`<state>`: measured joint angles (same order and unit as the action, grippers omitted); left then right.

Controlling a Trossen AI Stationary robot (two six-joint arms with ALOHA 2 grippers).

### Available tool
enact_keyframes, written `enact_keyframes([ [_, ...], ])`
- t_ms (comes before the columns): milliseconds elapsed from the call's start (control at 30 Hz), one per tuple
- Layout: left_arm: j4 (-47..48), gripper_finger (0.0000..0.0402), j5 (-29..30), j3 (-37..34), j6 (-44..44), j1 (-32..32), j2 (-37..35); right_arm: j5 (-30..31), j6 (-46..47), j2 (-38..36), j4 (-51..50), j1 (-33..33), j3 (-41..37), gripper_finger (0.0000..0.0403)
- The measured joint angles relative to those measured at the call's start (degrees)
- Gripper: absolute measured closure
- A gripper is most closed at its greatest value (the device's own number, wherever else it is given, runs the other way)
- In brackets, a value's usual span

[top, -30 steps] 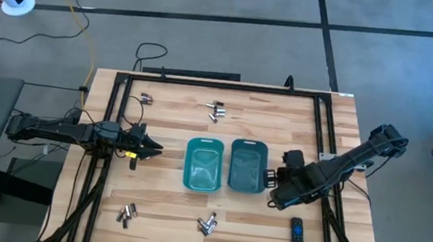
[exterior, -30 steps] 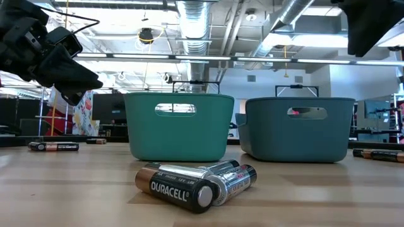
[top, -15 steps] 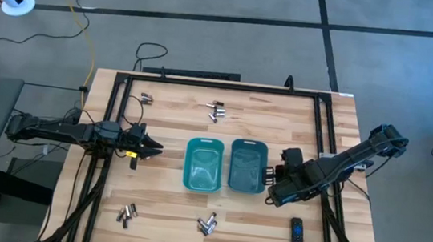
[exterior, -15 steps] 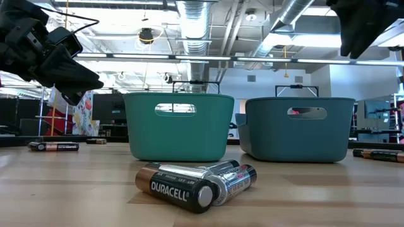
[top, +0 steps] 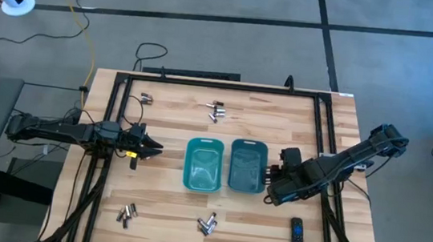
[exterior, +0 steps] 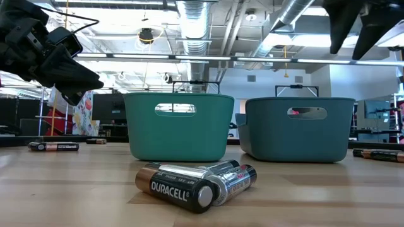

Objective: Sort batteries
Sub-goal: Put the black battery into the blue bin

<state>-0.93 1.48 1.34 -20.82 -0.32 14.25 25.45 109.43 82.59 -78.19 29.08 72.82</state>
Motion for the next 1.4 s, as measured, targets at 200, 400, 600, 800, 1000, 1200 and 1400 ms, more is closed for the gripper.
enact_keyframes([
  [200, -0.01, 0.0307, 0.0, 0.0, 0.0, 0.01, 0.01, -0.02, -0.64, 0.02, -3.03, 0.0, -0.02, 0.0201],
  [400, -0.02, 0.0307, 0.02, 0.0, 0.0, 0.0, -0.01, -0.3, -0.2, -2.72, -3.24, -0.11, -5.71, 0.0206],
  [600, -0.03, 0.0307, 0.02, -0.01, 0.03, 0.0, -0.01, -1.19, -4.65, -13.1, 8.52, -1.53, -18.63, 0.0206],
  [800, -0.04, 0.0307, 0.04, 0.0, 1.07, 0.0, -0.01, -6.93, -14.44, -23.31, 12.22, -6.59, -28.56, 0.0207],
  [1000, -0.02, 0.0307, 0.04, 0.0, 1.08, 0.0, 0.01, -13.76, -31.57, -28.73, 17.91, -15.59, -34.86, 0.0207],
  [1200, -0.02, 0.0307, 0.04, 0.0, 1.03, 0.0, -0.01, -18.05, -47.74, -26.54, 19.11, -23.92, -35.65, 0.0207],
  [1400, 0.0, 0.0307, 0.33, 0.0, 0.95, 0.02, 0.0, -23.17, -60.86, -21.06, 21.82, -29.19, -35.65, 0.0207],
])
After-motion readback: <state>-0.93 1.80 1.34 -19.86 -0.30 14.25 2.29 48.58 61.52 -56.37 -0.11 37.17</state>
